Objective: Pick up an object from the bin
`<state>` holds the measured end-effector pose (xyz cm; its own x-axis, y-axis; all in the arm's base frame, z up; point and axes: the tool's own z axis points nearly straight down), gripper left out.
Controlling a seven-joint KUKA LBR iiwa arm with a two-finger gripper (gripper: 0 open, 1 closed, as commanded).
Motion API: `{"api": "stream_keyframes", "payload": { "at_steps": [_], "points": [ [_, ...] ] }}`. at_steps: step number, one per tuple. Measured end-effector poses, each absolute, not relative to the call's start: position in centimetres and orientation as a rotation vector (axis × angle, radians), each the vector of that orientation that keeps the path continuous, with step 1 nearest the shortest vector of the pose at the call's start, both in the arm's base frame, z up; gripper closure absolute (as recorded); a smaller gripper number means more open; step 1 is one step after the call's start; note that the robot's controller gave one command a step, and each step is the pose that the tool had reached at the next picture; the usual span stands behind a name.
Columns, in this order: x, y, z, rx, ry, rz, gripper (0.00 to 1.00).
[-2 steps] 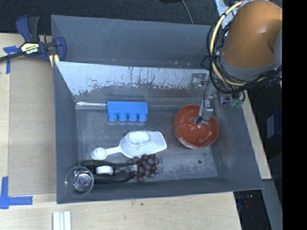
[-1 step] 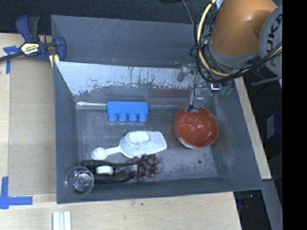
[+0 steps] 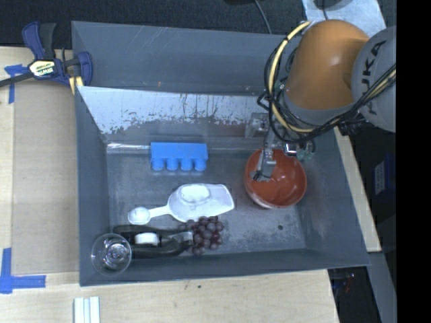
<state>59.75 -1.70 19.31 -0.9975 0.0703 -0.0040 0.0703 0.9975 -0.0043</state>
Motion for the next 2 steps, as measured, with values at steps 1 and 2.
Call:
{"api": "stream_keyframes", "payload": {
  "at_steps": [1, 2],
  "points": [
    [61.6, -1.2, 18.3, 0.078, 3.121, -0.007, 0.0],
    [59.8, -3.4, 14.4, 0.361, 3.109, -0.006, 0.0]
  ]
}}
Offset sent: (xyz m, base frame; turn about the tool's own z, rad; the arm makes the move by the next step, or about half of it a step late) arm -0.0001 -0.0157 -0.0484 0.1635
